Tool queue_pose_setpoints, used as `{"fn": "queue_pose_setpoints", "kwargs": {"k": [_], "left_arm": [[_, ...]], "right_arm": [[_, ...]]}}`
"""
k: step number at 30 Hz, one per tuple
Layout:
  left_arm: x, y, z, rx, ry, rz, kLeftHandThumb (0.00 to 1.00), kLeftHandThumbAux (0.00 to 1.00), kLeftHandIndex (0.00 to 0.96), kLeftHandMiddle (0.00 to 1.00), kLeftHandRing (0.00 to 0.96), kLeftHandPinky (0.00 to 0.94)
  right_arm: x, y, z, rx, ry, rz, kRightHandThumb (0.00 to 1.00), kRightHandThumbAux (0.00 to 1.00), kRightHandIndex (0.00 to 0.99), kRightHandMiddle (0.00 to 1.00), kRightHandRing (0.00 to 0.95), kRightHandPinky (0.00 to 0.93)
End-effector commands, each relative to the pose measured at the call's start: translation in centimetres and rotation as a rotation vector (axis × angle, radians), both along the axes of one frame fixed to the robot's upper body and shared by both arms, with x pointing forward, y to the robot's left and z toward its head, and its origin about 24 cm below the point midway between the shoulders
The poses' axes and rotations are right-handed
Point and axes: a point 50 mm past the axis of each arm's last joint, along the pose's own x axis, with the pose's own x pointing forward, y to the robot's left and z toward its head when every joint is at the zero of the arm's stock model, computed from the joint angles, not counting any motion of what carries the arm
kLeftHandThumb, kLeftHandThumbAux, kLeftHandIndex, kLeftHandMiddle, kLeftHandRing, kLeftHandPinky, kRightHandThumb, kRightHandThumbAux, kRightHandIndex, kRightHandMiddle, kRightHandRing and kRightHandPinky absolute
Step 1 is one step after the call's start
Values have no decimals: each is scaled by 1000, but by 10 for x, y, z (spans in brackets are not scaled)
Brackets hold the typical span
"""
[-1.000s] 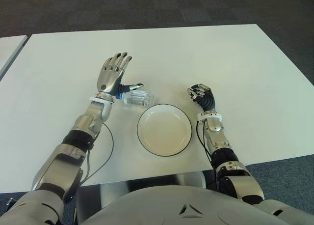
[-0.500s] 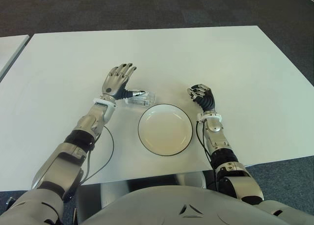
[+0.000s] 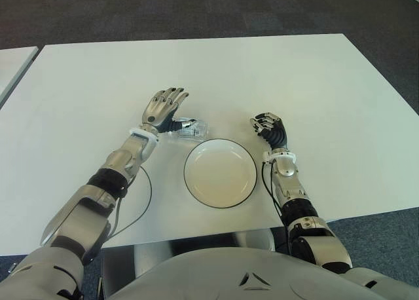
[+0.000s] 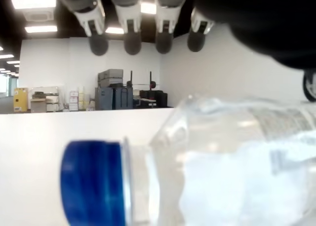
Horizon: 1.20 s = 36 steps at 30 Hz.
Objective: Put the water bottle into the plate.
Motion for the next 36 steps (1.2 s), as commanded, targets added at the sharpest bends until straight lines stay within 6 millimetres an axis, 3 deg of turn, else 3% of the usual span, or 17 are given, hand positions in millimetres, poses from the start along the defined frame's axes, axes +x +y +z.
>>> {"fn": "queue_pose_setpoints", "kwargs": {"k": [1,36], "left_arm": [[-4,1,-8,98,85,-6,620,231,0,0,0,0],[-22,0,-31,303,276,8,631,252,0,0,0,0]], "right_arm": [[-4,0,-5,13,27,0,706,730,433,603,628,645],[-6,-1,-4,8,25,-6,707,729,433,598,627,647]]}}
